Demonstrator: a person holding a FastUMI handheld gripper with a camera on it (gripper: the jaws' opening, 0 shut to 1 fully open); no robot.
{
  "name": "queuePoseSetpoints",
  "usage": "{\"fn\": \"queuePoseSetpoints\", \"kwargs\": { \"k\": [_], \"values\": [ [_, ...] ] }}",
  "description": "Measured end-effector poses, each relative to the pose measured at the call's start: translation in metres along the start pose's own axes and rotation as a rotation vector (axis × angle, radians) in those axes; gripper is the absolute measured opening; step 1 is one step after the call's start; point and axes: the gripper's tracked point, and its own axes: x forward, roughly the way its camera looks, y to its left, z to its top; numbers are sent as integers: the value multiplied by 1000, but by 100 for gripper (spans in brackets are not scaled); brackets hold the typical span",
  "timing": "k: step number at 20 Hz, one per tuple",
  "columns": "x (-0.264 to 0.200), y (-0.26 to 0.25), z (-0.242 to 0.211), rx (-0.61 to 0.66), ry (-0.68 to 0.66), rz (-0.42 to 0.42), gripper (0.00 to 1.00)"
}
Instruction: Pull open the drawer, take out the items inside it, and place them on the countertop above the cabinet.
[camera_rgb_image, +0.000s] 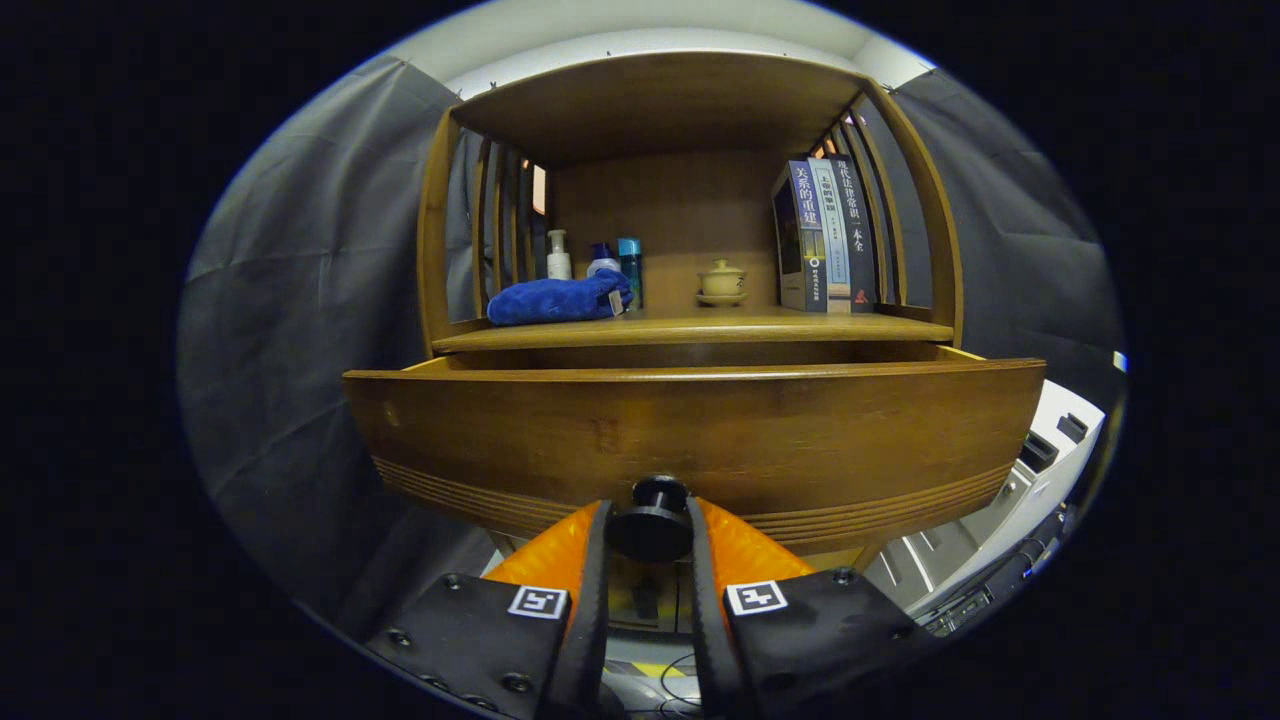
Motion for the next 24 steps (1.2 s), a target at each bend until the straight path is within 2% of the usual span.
{"fn": "queuePoseSetpoints", "kwargs": {
  "k": [11, 13, 14, 15, 16, 17, 18, 21, 24],
  "values": [
    [-45, 4, -5, -54, -13, 19, 44],
    [-54, 8, 3, -71, -34, 24, 44],
    [-64, 8, 25, -74, -103, 15, 44],
    [-75, 0, 60, -98, -245, -54, 32],
    [-81, -7, 92, -172, -310, -98, 21],
    [-85, -10, 106, -209, -311, -97, 9],
    [-94, -2, 109, -195, -300, -70, 10],
    [-116, 12, 99, -40, -245, 14, 14],
    [-110, 1, 89, 2, -183, 15, 42]
  ]
}}
